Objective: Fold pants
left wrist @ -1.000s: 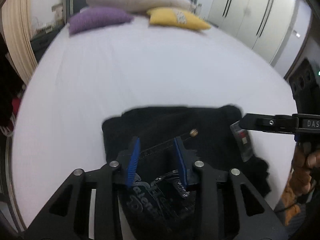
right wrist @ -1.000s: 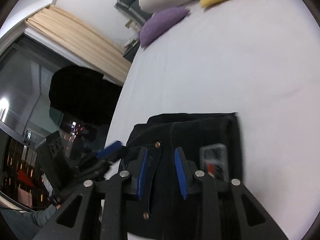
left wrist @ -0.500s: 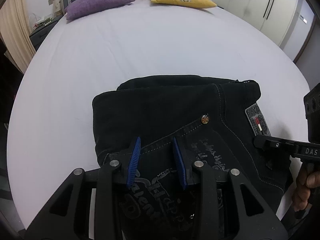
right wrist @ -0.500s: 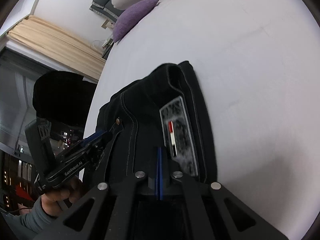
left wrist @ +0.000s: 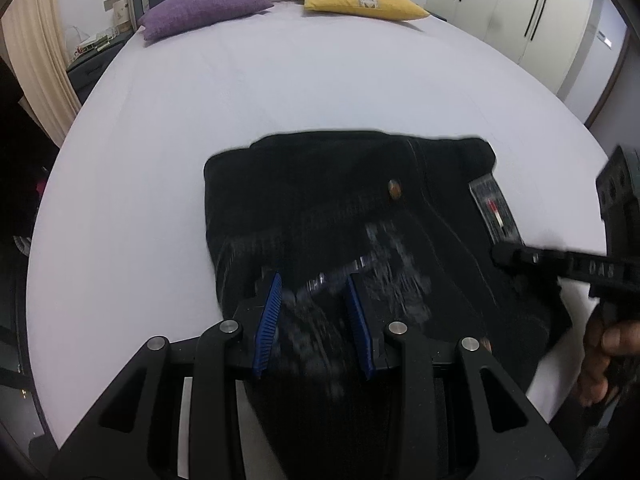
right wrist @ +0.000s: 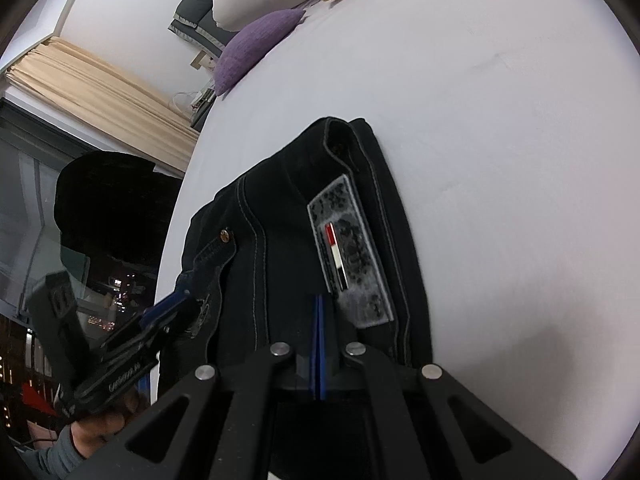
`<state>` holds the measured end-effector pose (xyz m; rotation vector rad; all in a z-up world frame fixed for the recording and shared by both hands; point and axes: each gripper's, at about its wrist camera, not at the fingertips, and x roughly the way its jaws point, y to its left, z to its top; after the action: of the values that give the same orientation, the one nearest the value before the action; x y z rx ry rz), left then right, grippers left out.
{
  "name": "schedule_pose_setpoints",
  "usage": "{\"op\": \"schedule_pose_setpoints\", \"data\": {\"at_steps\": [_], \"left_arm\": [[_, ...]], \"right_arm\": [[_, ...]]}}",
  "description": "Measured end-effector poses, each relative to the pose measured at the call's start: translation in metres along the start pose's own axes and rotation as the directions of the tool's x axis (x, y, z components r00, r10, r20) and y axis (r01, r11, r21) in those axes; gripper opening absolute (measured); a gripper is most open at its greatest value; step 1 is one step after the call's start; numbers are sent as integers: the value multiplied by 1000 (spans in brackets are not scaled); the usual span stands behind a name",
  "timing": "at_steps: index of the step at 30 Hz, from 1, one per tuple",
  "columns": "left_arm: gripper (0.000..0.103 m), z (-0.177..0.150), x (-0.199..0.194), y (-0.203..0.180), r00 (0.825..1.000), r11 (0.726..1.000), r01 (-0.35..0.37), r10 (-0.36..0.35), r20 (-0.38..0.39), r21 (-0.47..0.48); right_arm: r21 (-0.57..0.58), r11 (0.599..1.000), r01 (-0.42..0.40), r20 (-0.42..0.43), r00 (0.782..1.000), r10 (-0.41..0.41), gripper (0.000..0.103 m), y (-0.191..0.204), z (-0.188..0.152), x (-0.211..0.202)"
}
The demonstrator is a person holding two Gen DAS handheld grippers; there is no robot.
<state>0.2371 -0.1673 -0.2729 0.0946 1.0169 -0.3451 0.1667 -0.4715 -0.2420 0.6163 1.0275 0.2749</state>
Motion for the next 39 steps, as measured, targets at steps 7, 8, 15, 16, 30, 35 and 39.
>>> {"op": "schedule_pose_setpoints", "data": {"at_steps": [7,8,15,16,30,35,39], "left_arm": [[32,-64,-29,-23,996,992,-68,63,58,104],[32,-73,-33,-25,995,990,-79,71,71,117],[33,-90,-37,-38,987,970,-132,110,116,204],[33,-94,-39,-39,988,971,-124,102,117,204],[74,-61,-69,29,995,999,24,-22,94,-21],[74,-36,-25,58,990,984,128,-135,-47,-125],[74,-26,8,72,955,939,246,-278,-108,-241]], "right_arm": [[-33,998,47,51,998,-45,0,7,-17,-18],[-36,998,56,61,997,-54,0,8,-18,-20],[-33,996,84,96,992,-80,0,1,-40,-48],[-41,995,87,95,992,-83,0,1,-41,-54],[-38,999,36,67,997,-34,63,5,28,-77],[51,998,-21,-60,998,24,63,-16,53,-28],[122,991,-54,-115,991,68,63,-35,59,-3]]}}
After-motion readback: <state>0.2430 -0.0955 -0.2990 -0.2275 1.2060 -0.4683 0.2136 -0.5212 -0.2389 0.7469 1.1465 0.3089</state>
